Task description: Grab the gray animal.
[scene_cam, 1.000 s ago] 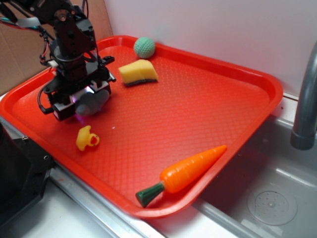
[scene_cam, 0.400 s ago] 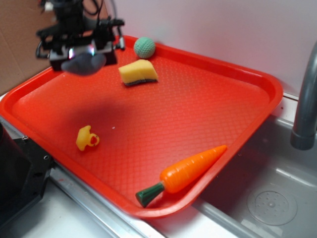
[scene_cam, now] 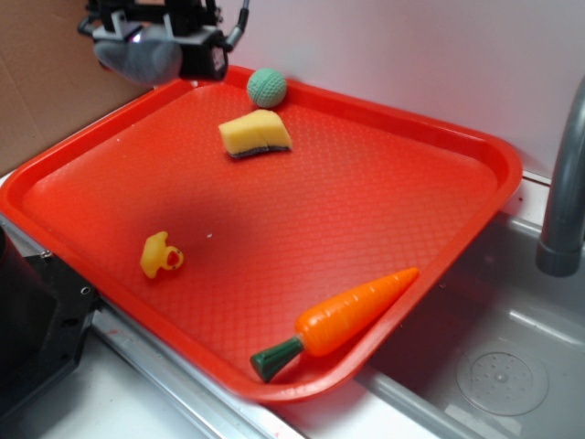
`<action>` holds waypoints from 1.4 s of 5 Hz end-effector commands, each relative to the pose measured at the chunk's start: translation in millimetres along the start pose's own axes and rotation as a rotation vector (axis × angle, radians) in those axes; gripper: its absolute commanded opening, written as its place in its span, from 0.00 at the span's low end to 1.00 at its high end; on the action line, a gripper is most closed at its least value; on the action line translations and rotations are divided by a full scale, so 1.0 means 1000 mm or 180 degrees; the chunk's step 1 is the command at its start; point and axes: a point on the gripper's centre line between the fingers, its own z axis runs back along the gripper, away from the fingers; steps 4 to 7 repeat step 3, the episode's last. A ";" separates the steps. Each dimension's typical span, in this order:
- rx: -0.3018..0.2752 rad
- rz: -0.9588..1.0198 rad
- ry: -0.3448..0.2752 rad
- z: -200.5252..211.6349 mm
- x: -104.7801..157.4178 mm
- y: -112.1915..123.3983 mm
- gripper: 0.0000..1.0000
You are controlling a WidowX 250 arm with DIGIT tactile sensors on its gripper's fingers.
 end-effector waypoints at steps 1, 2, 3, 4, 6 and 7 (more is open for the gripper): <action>-0.0055 -0.0655 -0.0281 0.051 0.000 0.003 0.00; -0.0095 -0.0795 -0.0438 0.058 -0.005 0.002 0.00; -0.0115 -0.0686 -0.0345 0.060 -0.002 0.004 0.00; -0.0115 -0.0686 -0.0345 0.060 -0.002 0.004 0.00; -0.0115 -0.0686 -0.0345 0.060 -0.002 0.004 0.00; -0.0115 -0.0686 -0.0345 0.060 -0.002 0.004 0.00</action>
